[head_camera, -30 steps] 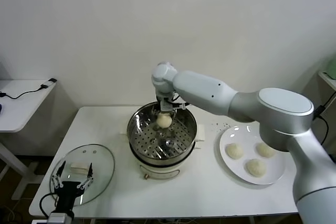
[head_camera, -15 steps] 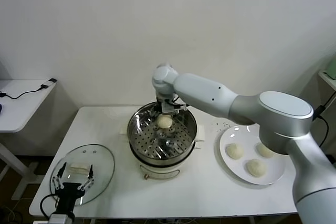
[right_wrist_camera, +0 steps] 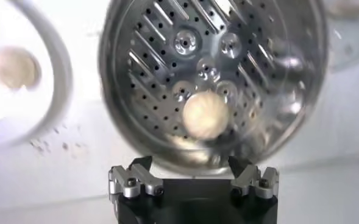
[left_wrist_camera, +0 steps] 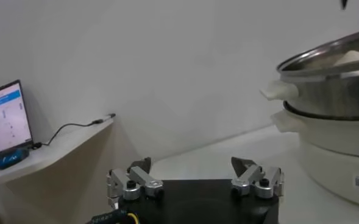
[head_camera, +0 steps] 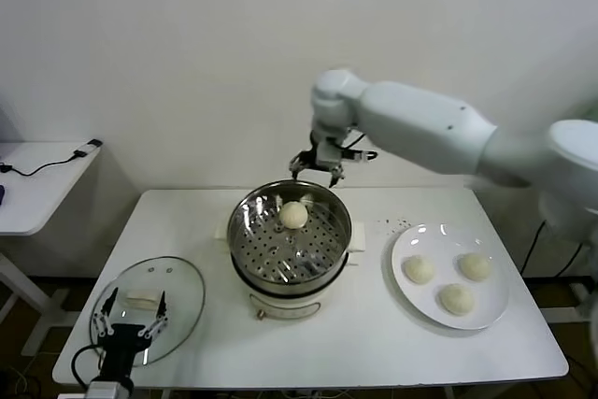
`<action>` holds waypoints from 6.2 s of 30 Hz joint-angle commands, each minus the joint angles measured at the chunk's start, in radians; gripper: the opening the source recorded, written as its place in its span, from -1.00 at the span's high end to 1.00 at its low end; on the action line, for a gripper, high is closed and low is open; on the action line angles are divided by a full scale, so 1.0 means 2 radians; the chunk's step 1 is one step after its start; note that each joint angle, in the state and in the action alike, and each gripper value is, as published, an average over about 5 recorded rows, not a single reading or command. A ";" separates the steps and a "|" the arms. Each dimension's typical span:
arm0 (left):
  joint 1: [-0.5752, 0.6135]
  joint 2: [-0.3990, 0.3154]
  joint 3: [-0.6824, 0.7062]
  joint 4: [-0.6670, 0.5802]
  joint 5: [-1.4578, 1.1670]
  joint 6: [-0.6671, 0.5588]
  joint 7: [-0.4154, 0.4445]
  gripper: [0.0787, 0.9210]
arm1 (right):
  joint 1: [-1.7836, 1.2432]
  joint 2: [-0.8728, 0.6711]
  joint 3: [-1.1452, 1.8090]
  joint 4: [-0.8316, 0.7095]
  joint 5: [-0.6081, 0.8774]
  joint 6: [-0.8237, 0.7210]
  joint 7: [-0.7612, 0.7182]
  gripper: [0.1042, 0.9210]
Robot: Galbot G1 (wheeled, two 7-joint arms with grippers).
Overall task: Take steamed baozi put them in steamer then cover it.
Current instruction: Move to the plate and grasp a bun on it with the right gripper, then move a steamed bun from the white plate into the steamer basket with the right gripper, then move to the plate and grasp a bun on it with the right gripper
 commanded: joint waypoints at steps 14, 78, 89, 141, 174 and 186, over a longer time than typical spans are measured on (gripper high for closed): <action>0.002 0.001 -0.001 -0.006 -0.009 0.000 0.001 -0.77 | -0.165 -0.261 0.021 0.043 0.172 -0.341 0.035 -0.76; 0.016 0.002 0.005 0.006 -0.004 -0.011 0.001 -0.77 | 0.116 -0.064 -0.172 -0.054 0.418 -0.315 0.024 -0.41; 0.021 0.005 0.015 0.004 -0.004 -0.015 0.001 -0.77 | 0.119 0.088 -0.169 -0.050 0.493 -0.347 0.057 -0.41; 0.027 0.007 0.017 -0.018 0.002 -0.005 0.004 -0.77 | 0.032 0.099 -0.136 -0.025 0.439 -0.358 0.056 -0.76; 0.020 -0.007 0.021 -0.025 0.039 0.010 0.004 -0.77 | -0.268 -0.339 0.067 0.095 0.065 -0.299 0.023 -0.76; 0.020 -0.012 0.022 -0.022 0.050 0.012 0.002 -0.77 | -0.336 -0.294 0.119 0.044 0.041 -0.295 0.024 -0.76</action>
